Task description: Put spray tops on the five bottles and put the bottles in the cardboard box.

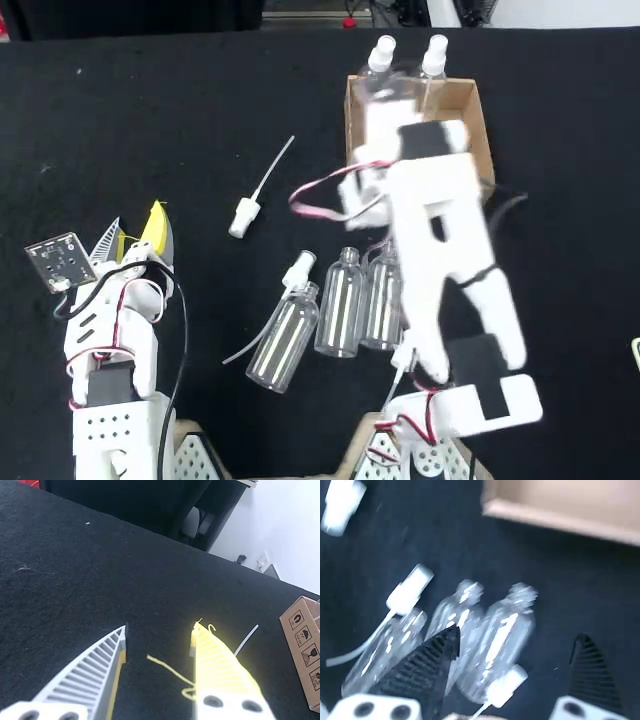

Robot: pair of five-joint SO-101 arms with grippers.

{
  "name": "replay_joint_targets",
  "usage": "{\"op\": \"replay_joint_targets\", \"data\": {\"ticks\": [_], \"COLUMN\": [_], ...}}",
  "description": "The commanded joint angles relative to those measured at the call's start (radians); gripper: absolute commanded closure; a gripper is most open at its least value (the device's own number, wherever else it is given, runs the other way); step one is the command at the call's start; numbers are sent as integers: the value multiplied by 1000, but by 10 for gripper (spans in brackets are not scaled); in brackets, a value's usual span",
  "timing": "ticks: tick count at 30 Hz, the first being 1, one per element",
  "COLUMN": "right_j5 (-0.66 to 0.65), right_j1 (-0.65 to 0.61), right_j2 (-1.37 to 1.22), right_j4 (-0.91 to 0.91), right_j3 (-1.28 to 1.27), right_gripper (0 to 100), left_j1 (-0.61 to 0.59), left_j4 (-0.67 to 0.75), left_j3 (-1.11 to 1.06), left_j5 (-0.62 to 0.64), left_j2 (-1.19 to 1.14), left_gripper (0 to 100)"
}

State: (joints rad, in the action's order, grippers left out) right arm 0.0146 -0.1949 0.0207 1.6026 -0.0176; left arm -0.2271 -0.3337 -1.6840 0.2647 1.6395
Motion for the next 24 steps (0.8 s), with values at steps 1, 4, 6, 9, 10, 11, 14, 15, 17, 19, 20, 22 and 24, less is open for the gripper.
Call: {"op": "replay_joint_targets", "data": {"ticks": [1, 4, 6, 9, 10, 11, 14, 15, 17, 19, 20, 22, 24], "right_j5": [-49, -92, -104, -97, -97, -97, -97, -97, -97, -95, -95, -60, -9], "right_j1": [-169, -273, -325, -342, -331, -308, -213, -176, -110, -55, -28, 23, 57], "right_j2": [67, 67, 67, 67, 67, 67, 77, 88, 131, 194, 232, 309, 366], "right_j4": [14, 12, 11, 8, 8, 8, 8, 6, 6, -9, -23, -68, -132], "right_j3": [-79, -140, -171, -197, -202, -205, -216, -222, -240, -272, -297, -361, -440], "right_gripper": [663, 663, 663, 663, 663, 663, 663, 663, 662, 662, 663, 665, 666], "left_j1": [-15, -59, -81, -87, -87, -87, -84, -81, -79, -77, -77, -77, -77], "left_j4": [-3, 5, 6, 21, 28, 28, 26, 26, 26, 26, 26, 26, 26], "left_j3": [-24, -24, -22, -24, -24, -24, -24, -24, -24, -24, -24, -24, -24], "left_j5": [-12, -11, -5, -3, -3, -5, -8, -9, -9, -9, -9, -9, -9], "left_j2": [11, 12, 12, 12, 12, 12, 12, 12, 12, 12, 12, 12, 12], "left_gripper": [798, 798, 798, 798, 798, 798, 798, 798, 798, 798, 798, 798, 798]}}
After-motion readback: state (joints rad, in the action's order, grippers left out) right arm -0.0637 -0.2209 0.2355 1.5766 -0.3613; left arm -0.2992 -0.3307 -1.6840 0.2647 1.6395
